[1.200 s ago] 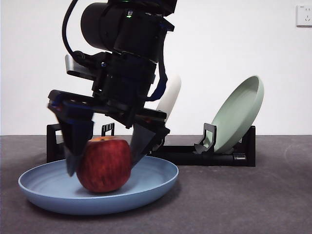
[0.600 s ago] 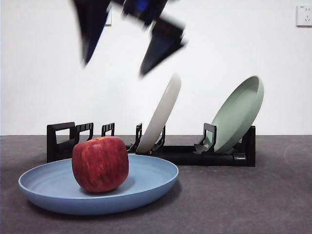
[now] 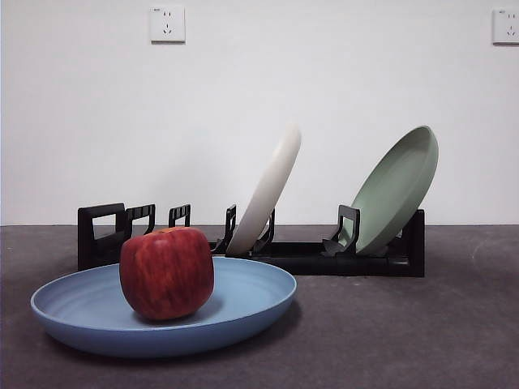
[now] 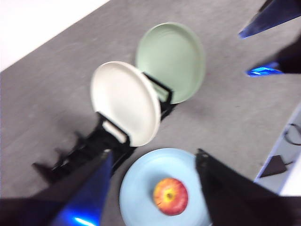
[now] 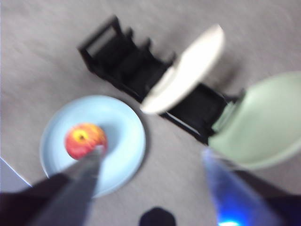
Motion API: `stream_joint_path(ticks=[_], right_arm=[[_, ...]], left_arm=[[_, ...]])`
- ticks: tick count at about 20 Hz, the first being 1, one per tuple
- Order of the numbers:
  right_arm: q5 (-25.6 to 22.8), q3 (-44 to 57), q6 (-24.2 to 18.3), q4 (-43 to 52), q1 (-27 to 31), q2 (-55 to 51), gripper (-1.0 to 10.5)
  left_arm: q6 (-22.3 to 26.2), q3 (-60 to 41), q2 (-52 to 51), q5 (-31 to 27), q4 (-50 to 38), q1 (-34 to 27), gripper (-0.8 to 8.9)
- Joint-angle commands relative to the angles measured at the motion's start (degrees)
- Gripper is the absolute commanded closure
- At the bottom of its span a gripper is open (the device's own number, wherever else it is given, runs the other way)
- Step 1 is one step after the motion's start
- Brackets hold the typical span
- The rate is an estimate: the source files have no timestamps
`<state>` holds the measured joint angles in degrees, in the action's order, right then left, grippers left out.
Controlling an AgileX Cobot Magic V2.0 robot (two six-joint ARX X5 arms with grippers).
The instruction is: Take the blue plate from the plate rack,put the plate on the table,take the apple from the table,put the apple in the plate
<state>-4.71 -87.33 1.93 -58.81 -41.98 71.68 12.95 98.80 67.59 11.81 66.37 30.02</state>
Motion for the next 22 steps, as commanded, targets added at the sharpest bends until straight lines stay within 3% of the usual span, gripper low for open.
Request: stream_joint_path(ticks=[1,4,7,8,14,22], right_arm=[[0.31,0.39,-0.98,0.35,0.76,-0.11,9.6],[0.28,2.97,-0.96,1.88,0.76,-0.61,9.6],[2.60,8.20,-0.83,5.79,0.76,-1.84,9.6],[4.90,11.26,-0.33,8.76,0.76,-2.91,9.6],[6.14,33.90,2.73,26.93,0.76,-12.17,9.6],[5.86,36.30,2.69,23.76,0.76,-13.62,9.5]], left_arm=[[0.63,-0.79,0.00,0.46,-1.55,-0.20,8.22],[-0.98,-7.89,-1.29,0.35,-6.32,-0.35,8.22],[-3.61,-22.34,-5.95,0.24,-18.10,-1.77,8.22],[-5.07,-27.96,-8.17,-0.26,-22.64,-2.10,8.22],[-13.00,-55.76,-22.95,-5.99,-41.44,-2.40,8.22],[-12.98,-59.01,-26.29,-6.10,-42.12,-2.40,8.16]])
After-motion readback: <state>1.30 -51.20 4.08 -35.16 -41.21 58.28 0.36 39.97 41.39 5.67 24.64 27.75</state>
